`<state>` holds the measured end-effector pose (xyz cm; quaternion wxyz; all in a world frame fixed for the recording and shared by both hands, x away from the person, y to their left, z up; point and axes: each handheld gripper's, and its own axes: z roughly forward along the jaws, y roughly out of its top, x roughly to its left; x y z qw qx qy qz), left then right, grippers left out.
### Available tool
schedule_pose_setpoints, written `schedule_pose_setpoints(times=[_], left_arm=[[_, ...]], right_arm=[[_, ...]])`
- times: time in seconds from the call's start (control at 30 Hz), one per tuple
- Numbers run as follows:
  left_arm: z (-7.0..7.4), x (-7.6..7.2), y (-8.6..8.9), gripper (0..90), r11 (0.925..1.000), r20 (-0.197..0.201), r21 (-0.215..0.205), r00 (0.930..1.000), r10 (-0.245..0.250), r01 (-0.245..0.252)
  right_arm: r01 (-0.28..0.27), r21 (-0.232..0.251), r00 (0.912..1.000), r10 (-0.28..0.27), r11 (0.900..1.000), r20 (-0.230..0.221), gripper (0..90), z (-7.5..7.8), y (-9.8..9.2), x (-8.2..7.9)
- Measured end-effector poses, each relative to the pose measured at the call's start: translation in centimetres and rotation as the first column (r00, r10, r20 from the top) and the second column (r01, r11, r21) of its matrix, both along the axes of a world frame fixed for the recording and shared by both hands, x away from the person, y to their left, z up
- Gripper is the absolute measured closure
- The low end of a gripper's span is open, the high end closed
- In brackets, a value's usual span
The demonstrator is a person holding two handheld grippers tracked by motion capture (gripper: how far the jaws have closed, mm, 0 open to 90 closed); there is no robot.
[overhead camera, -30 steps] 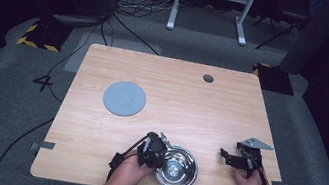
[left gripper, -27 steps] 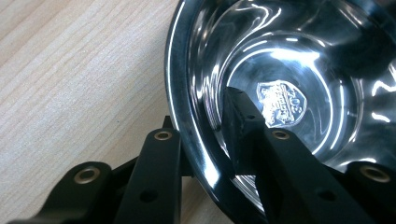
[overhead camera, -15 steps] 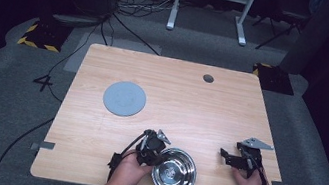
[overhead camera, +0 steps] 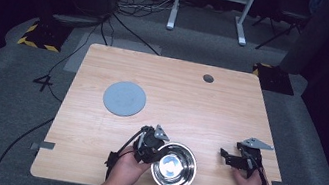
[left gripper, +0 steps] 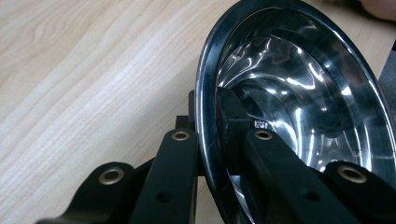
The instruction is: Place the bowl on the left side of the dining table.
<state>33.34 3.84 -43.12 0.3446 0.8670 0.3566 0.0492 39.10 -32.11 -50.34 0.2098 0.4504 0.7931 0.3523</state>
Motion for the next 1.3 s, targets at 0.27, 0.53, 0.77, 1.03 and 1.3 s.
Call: schedule_pose_setpoints(times=[0.27, 0.53, 0.77, 1.03, 1.3], left_arm=[[1.7, -0.3, 0.7, 86.1, 0.9976, 0.073, -0.067, 0.997, 0.025, -0.02], [3.2, -0.4, 1.8, 86.1, 0.9938, 0.144, -0.098, 0.9874, 0.066, -0.052], [4.1, -0.2, 2.2, 86.1, 0.9924, 0.171, -0.108, 0.9824, 0.076, -0.058], [4.7, 1.2, 2.7, 86.0, 0.9932, 0.162, -0.1, 0.9839, 0.075, -0.059], [5.5, 3.0, 4.1, 86.0, 0.9935, 0.186, -0.078, 0.9777, 0.097, -0.083]], right_arm=[[0.002, -0.002, 1.0, -0.002, 1.0, 0.001, 21.1, 0.0, 0.0, 0.0], [0.003, -0.003, 1.0, -0.003, 1.0, 0.001, 20.8, 0.0, 0.0, 0.0], [0.009, -0.003, 1.0, -0.009, 1.0, 0.0, 20.6, 0.0, 0.0, 0.0], [0.01, -0.003, 1.0, -0.01, 1.0, 0.001, 20.5, 0.0, 0.0, 0.0], [0.012, -0.006, 0.9999, -0.012, 1.0, 0.002, 20.4, 0.0, 0.0, 0.0]])
